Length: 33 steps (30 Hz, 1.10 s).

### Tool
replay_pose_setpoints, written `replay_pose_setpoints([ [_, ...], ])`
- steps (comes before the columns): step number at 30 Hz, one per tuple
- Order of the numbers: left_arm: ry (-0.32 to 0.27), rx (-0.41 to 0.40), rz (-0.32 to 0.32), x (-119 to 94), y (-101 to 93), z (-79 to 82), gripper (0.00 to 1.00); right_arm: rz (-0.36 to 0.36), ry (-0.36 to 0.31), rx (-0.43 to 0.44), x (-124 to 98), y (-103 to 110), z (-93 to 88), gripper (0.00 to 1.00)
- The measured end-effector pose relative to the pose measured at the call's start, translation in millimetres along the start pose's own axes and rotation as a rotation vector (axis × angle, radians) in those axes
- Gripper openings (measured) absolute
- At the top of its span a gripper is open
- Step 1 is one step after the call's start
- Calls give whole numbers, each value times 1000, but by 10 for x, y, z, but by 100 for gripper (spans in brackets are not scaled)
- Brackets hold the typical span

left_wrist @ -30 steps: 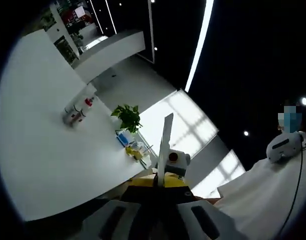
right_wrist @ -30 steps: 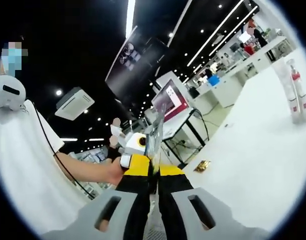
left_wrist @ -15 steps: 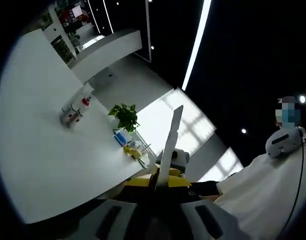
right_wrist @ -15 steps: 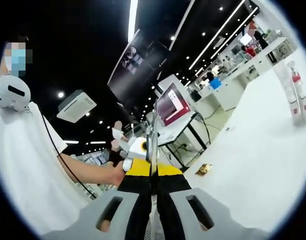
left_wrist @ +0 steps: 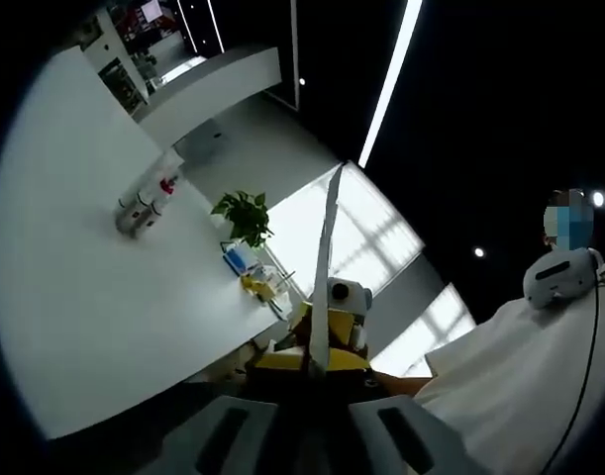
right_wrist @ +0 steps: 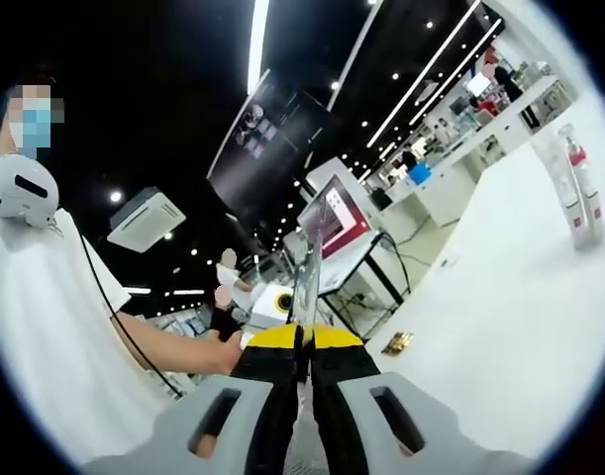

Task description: Arrange the skincare products in the storage area until every visible bottle or jar stands upright without overlapping.

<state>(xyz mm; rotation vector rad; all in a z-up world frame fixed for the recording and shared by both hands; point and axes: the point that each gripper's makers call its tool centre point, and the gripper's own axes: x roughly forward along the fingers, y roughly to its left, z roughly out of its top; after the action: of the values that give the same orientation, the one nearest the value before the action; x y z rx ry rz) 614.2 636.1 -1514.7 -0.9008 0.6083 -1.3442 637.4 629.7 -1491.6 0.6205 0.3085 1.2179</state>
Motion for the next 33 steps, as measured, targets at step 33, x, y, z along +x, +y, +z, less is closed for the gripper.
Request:
replay_pose_setpoints([
  [33,-147,-75,-27,-121,2,254,2,-13,59,6,13,-28,-112,5],
])
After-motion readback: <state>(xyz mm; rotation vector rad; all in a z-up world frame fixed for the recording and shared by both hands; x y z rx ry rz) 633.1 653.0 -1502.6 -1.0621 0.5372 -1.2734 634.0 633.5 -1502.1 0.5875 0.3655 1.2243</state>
